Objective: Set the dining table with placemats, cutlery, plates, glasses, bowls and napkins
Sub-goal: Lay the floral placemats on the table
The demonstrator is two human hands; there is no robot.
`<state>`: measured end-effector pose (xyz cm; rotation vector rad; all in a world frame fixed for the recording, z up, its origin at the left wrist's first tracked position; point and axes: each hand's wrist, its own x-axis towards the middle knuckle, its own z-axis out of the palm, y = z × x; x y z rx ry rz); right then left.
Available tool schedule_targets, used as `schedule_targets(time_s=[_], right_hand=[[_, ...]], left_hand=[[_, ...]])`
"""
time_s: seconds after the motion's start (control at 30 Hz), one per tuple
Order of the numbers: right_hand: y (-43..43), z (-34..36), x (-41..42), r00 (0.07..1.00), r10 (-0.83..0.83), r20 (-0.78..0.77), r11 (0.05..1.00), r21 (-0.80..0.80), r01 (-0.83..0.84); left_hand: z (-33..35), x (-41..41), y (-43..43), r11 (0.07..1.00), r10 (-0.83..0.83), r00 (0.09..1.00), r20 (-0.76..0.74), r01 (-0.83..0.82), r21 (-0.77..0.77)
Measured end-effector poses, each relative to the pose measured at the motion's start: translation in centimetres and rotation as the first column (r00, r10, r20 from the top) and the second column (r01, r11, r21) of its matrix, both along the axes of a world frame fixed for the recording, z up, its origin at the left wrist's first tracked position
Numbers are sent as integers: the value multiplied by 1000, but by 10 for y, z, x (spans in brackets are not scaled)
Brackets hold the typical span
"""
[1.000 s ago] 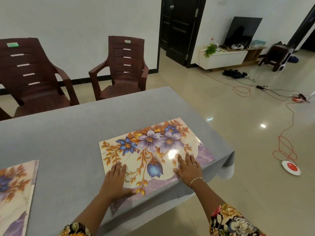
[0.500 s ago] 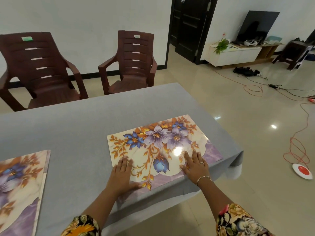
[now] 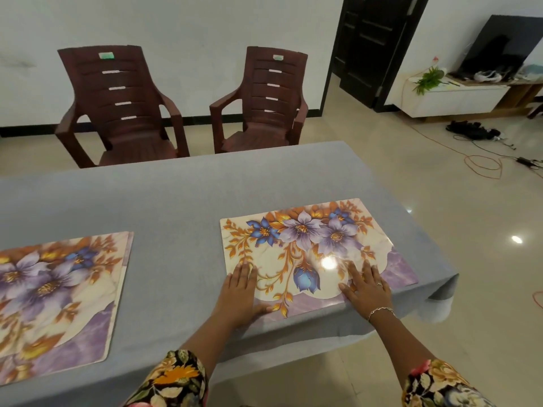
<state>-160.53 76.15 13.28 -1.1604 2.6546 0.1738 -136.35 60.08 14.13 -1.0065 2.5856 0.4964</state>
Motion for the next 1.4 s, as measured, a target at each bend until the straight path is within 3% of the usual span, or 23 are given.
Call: schedule_targets(time_s=[0.13,0.2,0.37,0.57,0.63,0.7,0.8,0.97,1.17,1.27,1.4], right_hand=[[-14,7,7,998,-29,-64,999,-19,28],[-31,10,21,996,5,-86,987,-159,-18],[-96,12,77,961,278,2,900,-351,-259],[-171,25,189,791,605,96,726,-475,-497],[-191,33,229,747,632,207,704,-557,-441],[-208,41,266,709,595,378,762,-546,-349],[-234,44,315,627,431,648,876,-468,-119],[-267,37,365,494,164,854,921,-312,232],[-281,21,377,550,-7,835,880,-256,400],[-286,13,380,589,-33,807,868,-269,417],[-292,2,390,555,-135,821,842,-200,501]], left_hand=[[-2,15,-4,995,46,998,-47,-50,-83],[-3,29,-6,986,103,990,-98,-115,-123],[10,86,-22,925,317,939,-135,-338,-175],[6,180,-48,830,483,857,-177,-513,-218],[17,214,-55,791,549,820,-160,-572,-217],[28,246,-63,761,626,768,-137,-639,-108],[36,296,-74,709,682,719,-135,-695,-118],[28,349,-99,722,633,730,-257,-676,-143],[19,352,-119,828,556,809,-190,-559,46],[24,348,-126,873,477,869,-134,-486,-48],[29,345,-140,914,379,920,-100,-390,-114]])
